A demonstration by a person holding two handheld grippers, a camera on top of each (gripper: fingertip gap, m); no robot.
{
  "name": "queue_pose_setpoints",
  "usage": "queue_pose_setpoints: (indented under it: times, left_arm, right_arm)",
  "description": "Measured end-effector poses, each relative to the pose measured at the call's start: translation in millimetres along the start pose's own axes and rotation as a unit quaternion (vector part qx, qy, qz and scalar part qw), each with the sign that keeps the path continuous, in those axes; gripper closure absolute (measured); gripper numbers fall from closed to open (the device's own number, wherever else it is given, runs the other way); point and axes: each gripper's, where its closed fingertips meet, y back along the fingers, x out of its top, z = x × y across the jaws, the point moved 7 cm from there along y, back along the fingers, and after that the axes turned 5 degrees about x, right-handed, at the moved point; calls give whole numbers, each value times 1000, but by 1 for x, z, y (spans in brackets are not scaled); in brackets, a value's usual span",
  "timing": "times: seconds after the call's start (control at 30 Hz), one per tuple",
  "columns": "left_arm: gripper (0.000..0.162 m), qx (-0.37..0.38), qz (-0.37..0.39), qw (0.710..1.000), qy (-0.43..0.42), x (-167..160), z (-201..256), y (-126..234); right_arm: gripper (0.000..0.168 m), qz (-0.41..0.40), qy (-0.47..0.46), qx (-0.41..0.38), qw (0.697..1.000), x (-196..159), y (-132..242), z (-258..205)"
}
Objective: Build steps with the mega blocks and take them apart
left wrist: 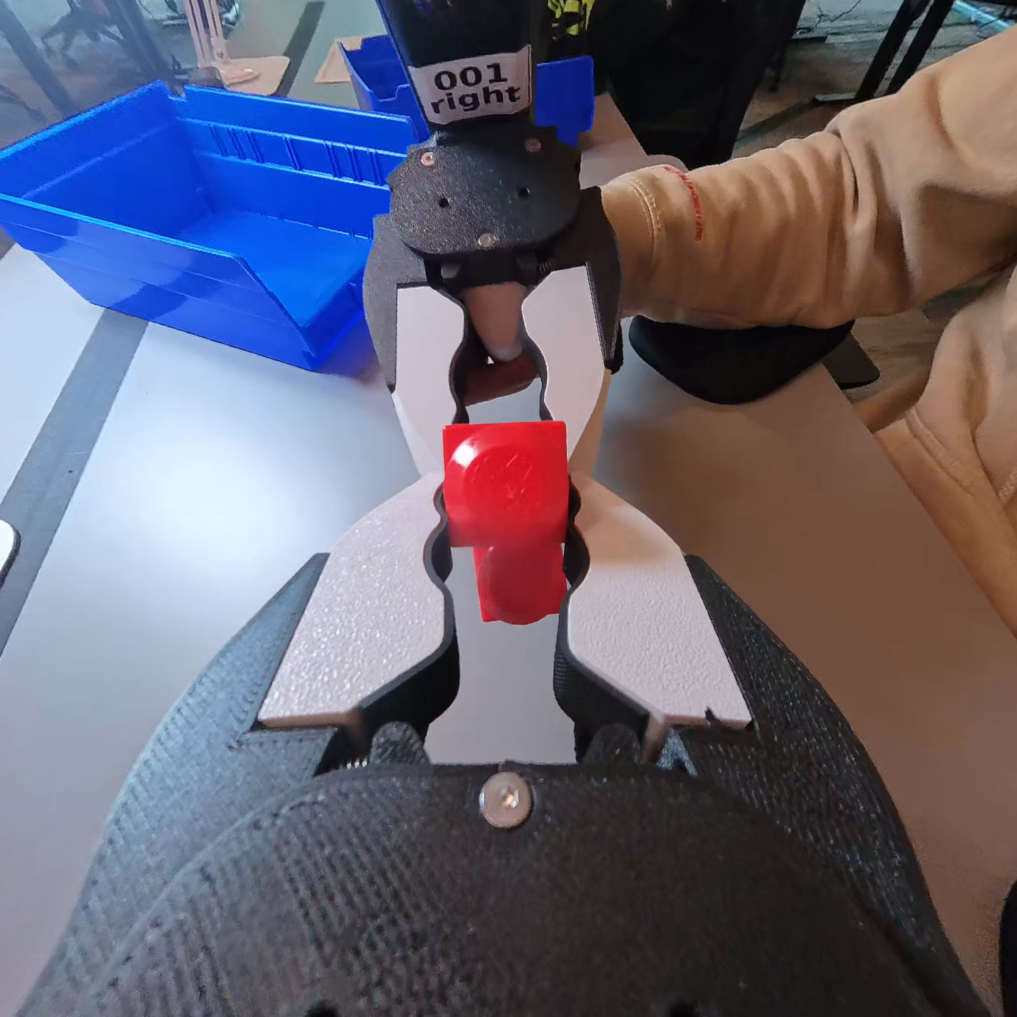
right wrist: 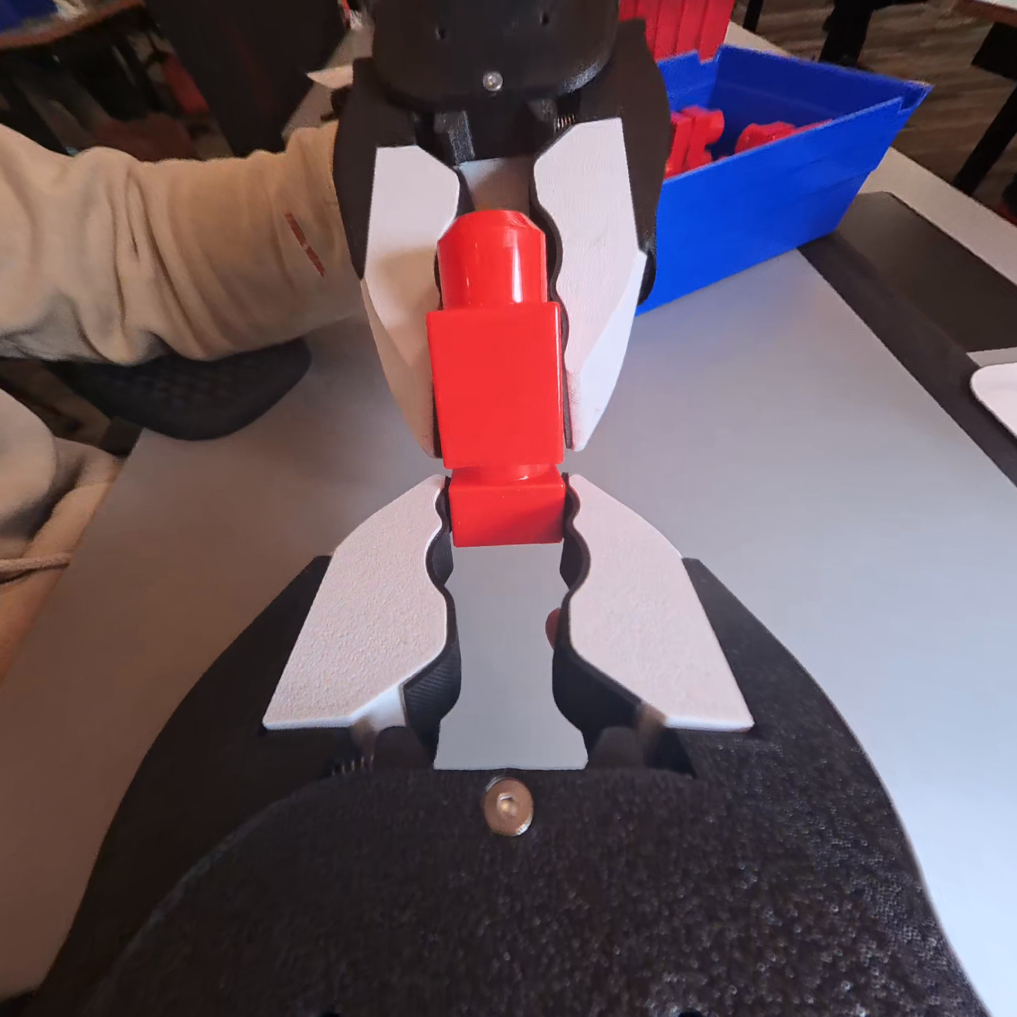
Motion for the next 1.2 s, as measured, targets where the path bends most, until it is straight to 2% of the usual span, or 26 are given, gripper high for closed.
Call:
queue_pose_setpoints:
  times: [0.3,0.4,0.47,0.57,0.6,0.67,0.77,0.83,0.97,1.2]
  left_arm:
    - [123,19,-60,998,-19,-11,-1,-7]
    - [109,29,-49,998,-22,-5,-1,-1]
    - [108,38,-36,998,-24,0,-1,4]
    - [116,42,-10,999,-27,9,1,10]
    - [127,53,-15,998,-29,9,0,8]
    - [127,50,-36,998,-23,5,-1,2]
    - [126,35,-23,999,-22,2,0,-5]
    - [126,24,-10,999,-30,7,4,-10]
    - [126,34,7,999,-30,14,2,6]
    - [126,28,0,999,-20,10,1,4]
  right_arm:
    - [132,-39,5,-18,999,-7,-3,3]
    - [132,-21,-2,-11,1000,-6,-2,3]
    - [132,-19,-4,-15,1000,-7,0,5]
    - [132,-27,1,-22,999,-8,0,6]
    - [132,-36,6,-25,999,-9,-2,5]
    - [132,-63,24,-40,997,-13,-7,4]
    - [133,-80,30,-41,995,-17,-20,3]
    - [132,-65,29,-28,997,-15,-27,0]
    - [133,-29,29,-26,999,-3,-22,0]
    - [133,-30,19,-23,999,-8,-23,0]
